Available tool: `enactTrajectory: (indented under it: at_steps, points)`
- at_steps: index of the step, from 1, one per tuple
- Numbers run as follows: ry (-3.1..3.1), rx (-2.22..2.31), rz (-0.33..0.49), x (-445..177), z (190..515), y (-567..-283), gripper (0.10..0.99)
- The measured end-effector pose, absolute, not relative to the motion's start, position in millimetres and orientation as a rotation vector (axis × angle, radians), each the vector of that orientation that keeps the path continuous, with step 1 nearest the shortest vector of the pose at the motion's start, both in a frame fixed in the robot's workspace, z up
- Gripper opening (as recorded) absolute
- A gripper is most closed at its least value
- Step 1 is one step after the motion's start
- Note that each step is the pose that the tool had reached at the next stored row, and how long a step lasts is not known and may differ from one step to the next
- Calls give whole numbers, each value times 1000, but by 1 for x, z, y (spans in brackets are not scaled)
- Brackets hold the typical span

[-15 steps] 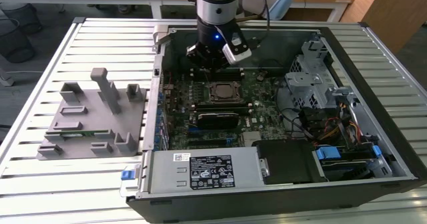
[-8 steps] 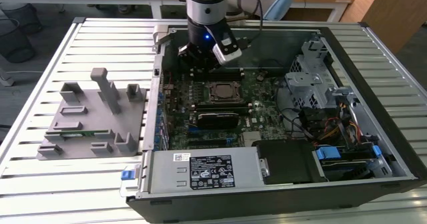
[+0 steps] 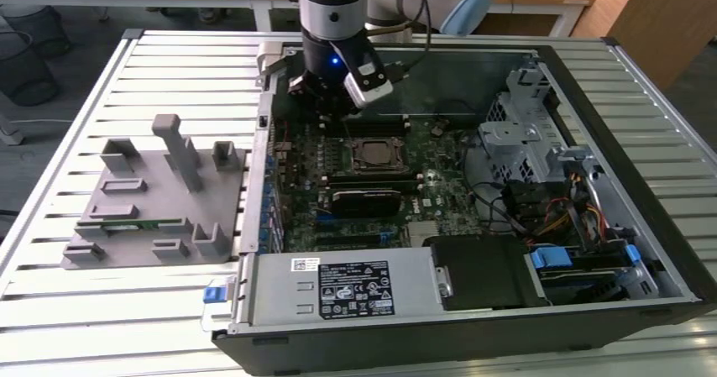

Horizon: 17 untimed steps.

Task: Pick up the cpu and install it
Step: 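Install the first cpu locking lever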

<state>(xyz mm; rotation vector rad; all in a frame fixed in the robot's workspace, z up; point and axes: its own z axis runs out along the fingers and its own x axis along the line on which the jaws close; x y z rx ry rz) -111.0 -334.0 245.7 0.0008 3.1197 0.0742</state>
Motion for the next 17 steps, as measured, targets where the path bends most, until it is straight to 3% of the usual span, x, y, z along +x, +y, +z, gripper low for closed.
enactTrajectory:
  at_steps: [17]
  points:
    - [3118, 0, 75, -114, 254, -322, 106]
